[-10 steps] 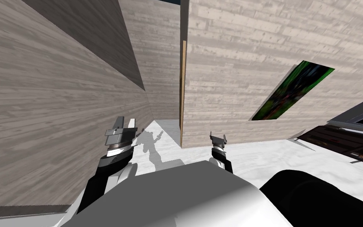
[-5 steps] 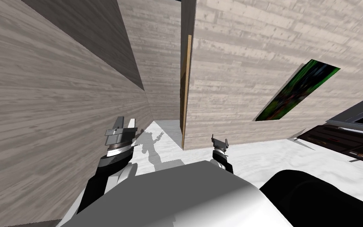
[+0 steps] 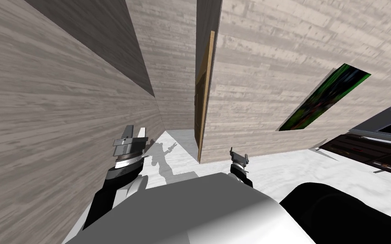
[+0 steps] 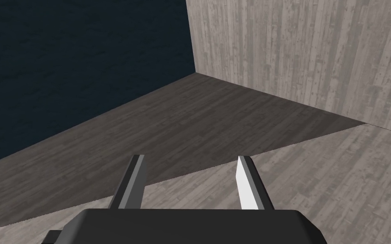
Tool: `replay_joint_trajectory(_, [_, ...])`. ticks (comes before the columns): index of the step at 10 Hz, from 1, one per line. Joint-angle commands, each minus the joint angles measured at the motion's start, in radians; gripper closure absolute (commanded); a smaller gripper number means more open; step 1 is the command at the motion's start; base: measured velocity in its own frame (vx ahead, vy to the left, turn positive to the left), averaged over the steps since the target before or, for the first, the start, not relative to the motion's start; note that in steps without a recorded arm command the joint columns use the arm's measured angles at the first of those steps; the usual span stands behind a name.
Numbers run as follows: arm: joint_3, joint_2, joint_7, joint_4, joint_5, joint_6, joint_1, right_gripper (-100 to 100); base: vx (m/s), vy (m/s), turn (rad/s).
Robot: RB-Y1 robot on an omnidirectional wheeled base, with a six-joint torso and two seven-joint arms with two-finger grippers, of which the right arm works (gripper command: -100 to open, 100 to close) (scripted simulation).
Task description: Push the door open
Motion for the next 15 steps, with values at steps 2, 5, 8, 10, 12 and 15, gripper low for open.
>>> replay_joint_trajectory(2, [-0.005,-0.004,-0.040,0.046,-0.056,-0.020,-0.006,-100,0.100,0.082,-0.031])
replay_joint_trajectory(5, [-0.008,-0.004,-0.069,0.076,-0.108,-0.035,-0.005,-100,0.090,0.080,-0.024])
replay_joint_trajectory(8, [-0.013,-0.004,-0.108,0.115,-0.177,-0.055,-0.005,-100,0.112,0.097,-0.031])
replay_joint_trajectory(10, [-0.015,-0.004,-0.128,0.135,-0.212,-0.065,-0.004,-100,0.091,0.112,-0.025])
replay_joint_trajectory(12, [-0.018,-0.004,-0.157,0.165,-0.264,-0.080,-0.003,-100,0.118,0.098,-0.039])
replay_joint_trajectory(15, [-0.022,-0.004,-0.187,0.195,-0.316,-0.095,-0.003,-100,0.084,0.086,-0.020])
